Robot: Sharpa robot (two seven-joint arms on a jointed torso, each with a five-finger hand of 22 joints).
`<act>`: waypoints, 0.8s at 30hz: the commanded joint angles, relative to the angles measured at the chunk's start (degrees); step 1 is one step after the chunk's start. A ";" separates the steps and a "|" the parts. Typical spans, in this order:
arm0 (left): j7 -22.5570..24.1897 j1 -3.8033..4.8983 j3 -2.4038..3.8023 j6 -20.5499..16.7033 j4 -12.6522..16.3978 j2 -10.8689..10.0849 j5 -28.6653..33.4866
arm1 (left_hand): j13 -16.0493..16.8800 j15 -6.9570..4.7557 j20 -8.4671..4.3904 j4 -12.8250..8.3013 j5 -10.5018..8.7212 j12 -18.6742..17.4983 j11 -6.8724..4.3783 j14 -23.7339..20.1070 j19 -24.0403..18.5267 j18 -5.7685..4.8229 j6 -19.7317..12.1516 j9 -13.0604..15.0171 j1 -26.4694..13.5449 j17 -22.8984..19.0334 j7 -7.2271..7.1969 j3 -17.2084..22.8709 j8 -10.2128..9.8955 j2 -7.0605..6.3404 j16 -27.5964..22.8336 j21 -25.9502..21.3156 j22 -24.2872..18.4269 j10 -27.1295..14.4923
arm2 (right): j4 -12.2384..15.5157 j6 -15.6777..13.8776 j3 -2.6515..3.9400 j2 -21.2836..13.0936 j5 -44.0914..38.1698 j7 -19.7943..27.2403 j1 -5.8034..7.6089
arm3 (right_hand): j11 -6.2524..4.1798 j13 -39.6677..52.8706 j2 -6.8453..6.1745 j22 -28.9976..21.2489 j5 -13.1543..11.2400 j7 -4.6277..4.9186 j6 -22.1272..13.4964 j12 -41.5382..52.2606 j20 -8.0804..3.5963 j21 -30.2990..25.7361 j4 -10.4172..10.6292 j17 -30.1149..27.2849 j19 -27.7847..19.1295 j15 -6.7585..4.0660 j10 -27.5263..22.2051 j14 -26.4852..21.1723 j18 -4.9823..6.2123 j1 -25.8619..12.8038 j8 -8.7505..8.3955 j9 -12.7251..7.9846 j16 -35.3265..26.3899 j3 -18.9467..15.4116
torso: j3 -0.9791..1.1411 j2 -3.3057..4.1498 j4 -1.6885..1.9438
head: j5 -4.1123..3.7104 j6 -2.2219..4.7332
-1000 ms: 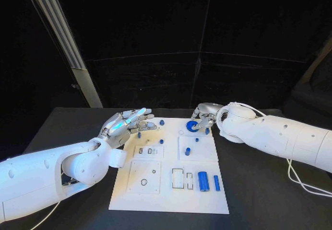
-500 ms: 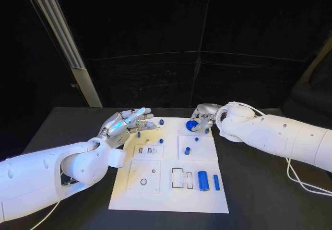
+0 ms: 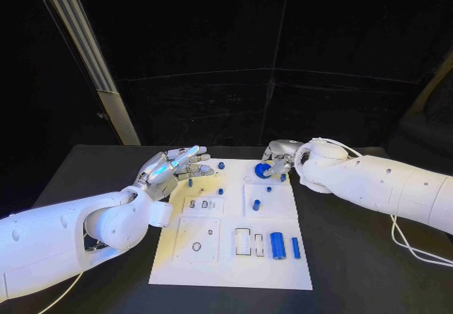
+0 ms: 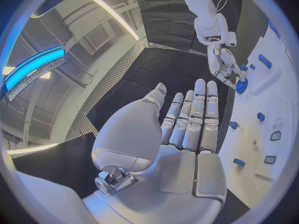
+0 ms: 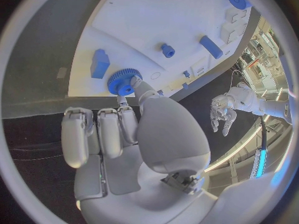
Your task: Assemble the parts on the task board
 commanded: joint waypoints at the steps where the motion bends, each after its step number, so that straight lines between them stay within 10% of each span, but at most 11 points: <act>1: 0.19 0.08 0.03 0.76 0.03 0.03 -0.06 | -0.01 0.25 0.20 -0.34 0.19 -0.24 0.12 0.19 0.19 0.71 -0.41 -0.05 0.07 0.07 1.81 -0.13 -0.34 0.66 -0.39 -0.35 -0.06 0.05 | 0.38 -1.82 -0.17 0.11 -1.80 1.06 -0.27 | -0.16 1.74 1.16 6.56 -0.99 -0.32 2.20 0.02 0.19 0.36 -1.06 0.16 0.95 0.11 0.66 2.75 -0.85 1.74 1.35 0.64 0.20 2.06 | -0.02 -0.01 -0.11 | 0.05 -0.03; 24: 0.04 0.08 0.03 0.93 -0.02 -0.05 -0.39 | 0.01 0.23 0.19 -0.89 0.19 -0.35 0.09 0.22 0.20 0.72 -0.35 -0.04 0.31 0.22 1.77 0.19 -0.39 0.56 -0.59 -0.38 -0.13 0.17 | 7.29 -13.98 -0.14 0.48 -5.70 1.98 -0.50 | -0.60 1.75 -0.71 7.12 0.28 -0.81 3.70 -0.36 -0.25 0.56 -1.12 0.45 1.23 -0.25 0.76 2.79 -0.95 -3.39 1.41 0.04 0.37 5.81 | -0.06 -0.03 0.13 | 0.54 0.64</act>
